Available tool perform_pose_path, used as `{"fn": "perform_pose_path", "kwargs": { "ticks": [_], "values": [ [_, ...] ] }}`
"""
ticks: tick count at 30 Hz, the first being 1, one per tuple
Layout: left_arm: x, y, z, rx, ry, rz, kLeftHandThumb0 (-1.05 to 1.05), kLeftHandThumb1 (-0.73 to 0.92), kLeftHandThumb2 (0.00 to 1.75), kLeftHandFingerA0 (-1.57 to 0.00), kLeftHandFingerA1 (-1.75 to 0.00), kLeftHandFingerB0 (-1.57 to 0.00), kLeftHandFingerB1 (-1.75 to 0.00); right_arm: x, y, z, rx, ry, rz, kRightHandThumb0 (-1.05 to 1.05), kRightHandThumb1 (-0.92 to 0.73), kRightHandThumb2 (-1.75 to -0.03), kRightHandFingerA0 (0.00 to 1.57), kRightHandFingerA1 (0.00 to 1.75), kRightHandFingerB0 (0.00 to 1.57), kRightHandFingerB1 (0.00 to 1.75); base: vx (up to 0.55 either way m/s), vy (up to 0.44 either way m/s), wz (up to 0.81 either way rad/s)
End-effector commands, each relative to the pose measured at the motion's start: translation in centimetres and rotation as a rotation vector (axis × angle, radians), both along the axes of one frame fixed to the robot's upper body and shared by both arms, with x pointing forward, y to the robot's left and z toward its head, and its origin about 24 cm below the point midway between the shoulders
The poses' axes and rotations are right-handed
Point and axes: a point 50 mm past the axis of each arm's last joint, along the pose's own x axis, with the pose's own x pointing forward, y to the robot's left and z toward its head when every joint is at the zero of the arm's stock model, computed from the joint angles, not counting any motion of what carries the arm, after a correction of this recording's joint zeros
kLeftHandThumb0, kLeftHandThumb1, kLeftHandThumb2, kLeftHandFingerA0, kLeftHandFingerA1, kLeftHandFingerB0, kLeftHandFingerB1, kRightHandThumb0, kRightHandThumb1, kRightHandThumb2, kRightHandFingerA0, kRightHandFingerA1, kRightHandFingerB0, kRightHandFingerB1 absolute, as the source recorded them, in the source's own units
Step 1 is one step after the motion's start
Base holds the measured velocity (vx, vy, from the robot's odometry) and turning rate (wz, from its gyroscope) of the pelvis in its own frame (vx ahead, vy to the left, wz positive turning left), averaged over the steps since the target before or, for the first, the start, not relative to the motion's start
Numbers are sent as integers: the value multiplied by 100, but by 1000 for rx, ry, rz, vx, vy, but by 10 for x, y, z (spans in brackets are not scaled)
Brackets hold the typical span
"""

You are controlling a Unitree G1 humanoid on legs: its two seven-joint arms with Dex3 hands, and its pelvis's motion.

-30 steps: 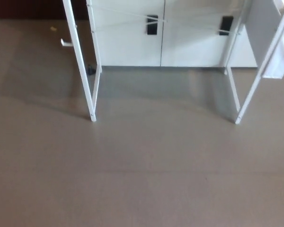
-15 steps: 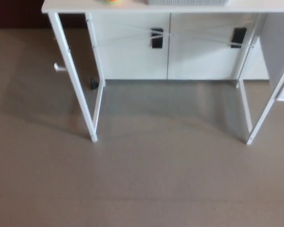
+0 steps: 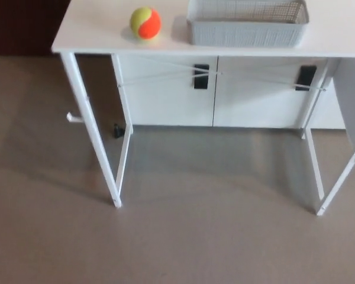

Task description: The robot walk towards a table in front and uses its left hand to pickup a tennis ball on the left side and put it in a container on the right hand side

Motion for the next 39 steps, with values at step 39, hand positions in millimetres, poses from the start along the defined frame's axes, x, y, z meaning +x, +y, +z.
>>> {"fn": "perform_pose_path", "kwargs": {
  "ticks": [39],
  "values": [
    [1,3,1,37,-9,9,-20,52,56,-27,-46,-19,-30,10,-1,5,-52,-10,22,17,-63,-58,44,56,31,46,284,-46,1]
  ]
}}
